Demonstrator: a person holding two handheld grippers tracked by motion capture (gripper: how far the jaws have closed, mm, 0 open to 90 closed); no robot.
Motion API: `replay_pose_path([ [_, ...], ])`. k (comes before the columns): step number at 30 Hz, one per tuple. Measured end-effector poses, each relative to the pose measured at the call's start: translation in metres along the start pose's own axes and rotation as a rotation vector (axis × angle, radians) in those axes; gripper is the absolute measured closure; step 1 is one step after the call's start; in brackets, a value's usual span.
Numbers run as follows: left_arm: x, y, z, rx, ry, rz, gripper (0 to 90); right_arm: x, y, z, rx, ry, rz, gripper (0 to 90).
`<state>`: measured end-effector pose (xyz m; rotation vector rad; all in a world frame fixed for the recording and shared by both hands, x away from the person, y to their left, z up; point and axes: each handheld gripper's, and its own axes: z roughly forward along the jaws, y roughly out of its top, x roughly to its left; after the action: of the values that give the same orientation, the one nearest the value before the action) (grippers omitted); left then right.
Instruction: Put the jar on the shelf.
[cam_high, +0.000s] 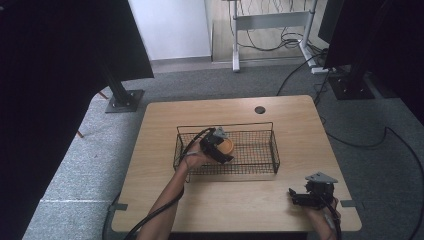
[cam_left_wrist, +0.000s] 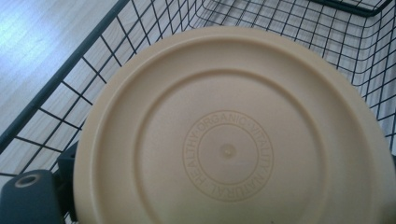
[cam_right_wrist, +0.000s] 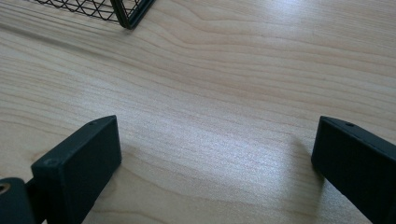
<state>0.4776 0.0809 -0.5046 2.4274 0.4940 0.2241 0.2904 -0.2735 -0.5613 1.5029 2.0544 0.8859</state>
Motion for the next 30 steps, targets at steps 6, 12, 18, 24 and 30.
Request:
replay_pose_path([
  [6, -0.003, 0.004, -0.001, -0.006, 0.050, 0.005, 2.9, 0.000, 0.000, 0.000, 0.000, 0.000, 0.000, 0.9],
  [12, -0.003, 0.005, -0.003, -0.007, 0.058, 0.012, 2.3, 0.000, 0.000, 0.000, 0.000, 0.000, 0.000, 0.9],
  [18, -0.004, 0.006, -0.007, -0.024, 0.060, 0.018, 2.9, 0.000, 0.000, 0.000, 0.000, 0.000, 0.000, 0.9],
  [24, -0.005, 0.008, -0.013, -0.044, 0.070, 0.018, 3.1, 0.000, 0.000, 0.000, 0.000, 0.000, 0.000, 0.9],
  [30, -0.006, 0.013, -0.020, -0.062, 0.086, 0.026, 3.6, 0.000, 0.000, 0.000, 0.000, 0.000, 0.000, 0.9],
])
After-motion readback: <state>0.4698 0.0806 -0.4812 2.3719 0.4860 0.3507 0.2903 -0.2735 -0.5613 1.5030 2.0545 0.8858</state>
